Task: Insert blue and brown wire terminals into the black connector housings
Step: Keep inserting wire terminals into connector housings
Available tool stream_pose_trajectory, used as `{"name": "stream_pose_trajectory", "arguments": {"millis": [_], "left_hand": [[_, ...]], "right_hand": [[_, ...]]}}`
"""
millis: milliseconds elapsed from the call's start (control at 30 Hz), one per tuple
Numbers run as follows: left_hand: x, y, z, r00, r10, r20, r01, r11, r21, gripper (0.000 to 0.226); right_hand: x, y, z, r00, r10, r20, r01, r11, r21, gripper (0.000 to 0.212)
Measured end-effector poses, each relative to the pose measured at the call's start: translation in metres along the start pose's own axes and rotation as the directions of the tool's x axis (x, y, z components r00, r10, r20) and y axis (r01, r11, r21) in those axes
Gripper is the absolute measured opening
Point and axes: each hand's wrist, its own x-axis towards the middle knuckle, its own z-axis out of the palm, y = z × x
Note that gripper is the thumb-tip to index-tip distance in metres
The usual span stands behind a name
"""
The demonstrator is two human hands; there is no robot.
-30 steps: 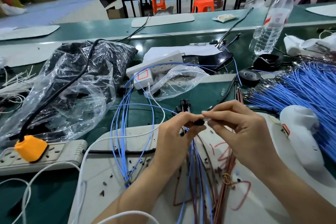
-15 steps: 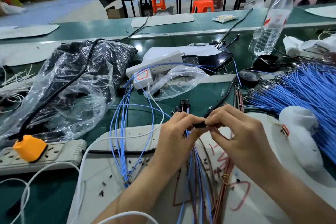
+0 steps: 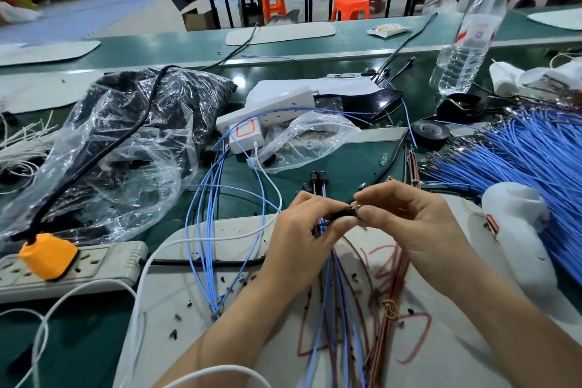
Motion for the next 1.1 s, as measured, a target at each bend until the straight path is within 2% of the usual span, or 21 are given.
{"name": "stream_pose_trajectory", "arguments": {"millis": [133, 333, 433, 600, 700, 800, 967, 1100], "left_hand": [[-0.003, 0.001, 0.0, 0.997, -0.064, 0.05, 0.068, 0.994, -0.081, 0.013], [-0.003, 0.003, 0.0, 0.996, -0.059, 0.06, 0.064, 0.995, -0.078, 0.016], [-0.003, 0.001, 0.0, 0.996, -0.053, 0.066, 0.057, 0.996, -0.069, 0.019], [-0.004, -0.001, 0.001, 0.995, -0.069, 0.078, 0.078, 0.99, -0.115, 0.018], [-0.004, -0.001, 0.002, 0.994, -0.058, 0.097, 0.071, 0.989, -0.128, 0.021], [-0.004, -0.002, 0.001, 0.992, -0.049, 0.113, 0.061, 0.992, -0.108, 0.022], [-0.004, -0.001, 0.0, 0.988, -0.034, 0.149, 0.044, 0.997, -0.061, 0.02], [-0.005, 0.0, 0.0, 0.991, -0.004, 0.137, 0.01, 0.999, -0.047, 0.023]], "right_hand": [[0.001, 0.004, 0.001, 0.999, 0.022, 0.028, -0.023, 0.999, 0.026, 0.011], [0.002, 0.004, -0.002, 0.991, -0.101, 0.085, 0.116, 0.972, -0.204, 0.013], [0.001, 0.004, -0.004, 0.989, -0.115, 0.095, 0.135, 0.962, -0.239, 0.014], [0.003, 0.003, -0.01, 0.99, 0.035, 0.138, -0.028, 0.998, -0.05, 0.021], [0.006, 0.004, -0.012, 0.98, 0.113, 0.165, -0.116, 0.993, 0.008, 0.021], [0.006, 0.005, -0.013, 0.974, 0.145, 0.175, -0.151, 0.988, 0.024, 0.019], [0.005, 0.0, -0.018, 0.971, 0.121, 0.206, -0.105, 0.991, -0.083, 0.014], [0.006, 0.0, -0.016, 0.958, 0.188, 0.215, -0.195, 0.981, 0.014, 0.01]]}}
